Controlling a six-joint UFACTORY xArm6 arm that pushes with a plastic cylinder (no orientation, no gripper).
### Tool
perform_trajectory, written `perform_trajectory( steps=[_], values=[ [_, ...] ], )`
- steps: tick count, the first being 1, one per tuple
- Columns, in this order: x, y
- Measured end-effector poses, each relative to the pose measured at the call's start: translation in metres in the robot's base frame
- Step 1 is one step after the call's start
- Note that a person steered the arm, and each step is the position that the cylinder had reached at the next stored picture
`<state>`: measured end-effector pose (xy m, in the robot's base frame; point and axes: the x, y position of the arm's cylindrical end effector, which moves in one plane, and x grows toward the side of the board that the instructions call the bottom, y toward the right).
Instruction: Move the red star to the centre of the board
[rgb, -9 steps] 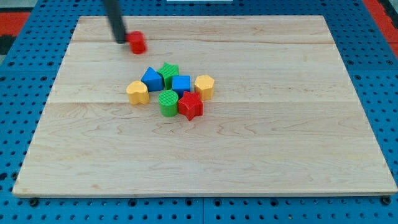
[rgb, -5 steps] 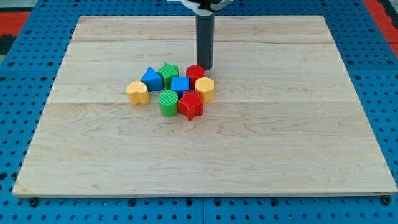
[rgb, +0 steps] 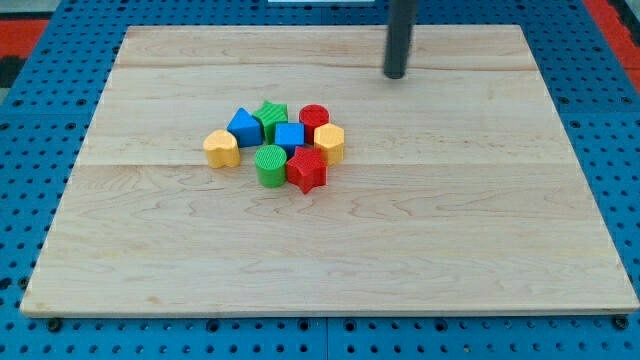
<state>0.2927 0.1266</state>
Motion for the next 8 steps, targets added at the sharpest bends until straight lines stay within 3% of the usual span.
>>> perform_trajectory(
  steps=[1,2,3,6,8],
  values=[
    [0.079,0.071],
    [0.163,0.045],
    [0.213,0.019],
    [0.219,0.016],
    [0.243,-0.041]
  ],
)
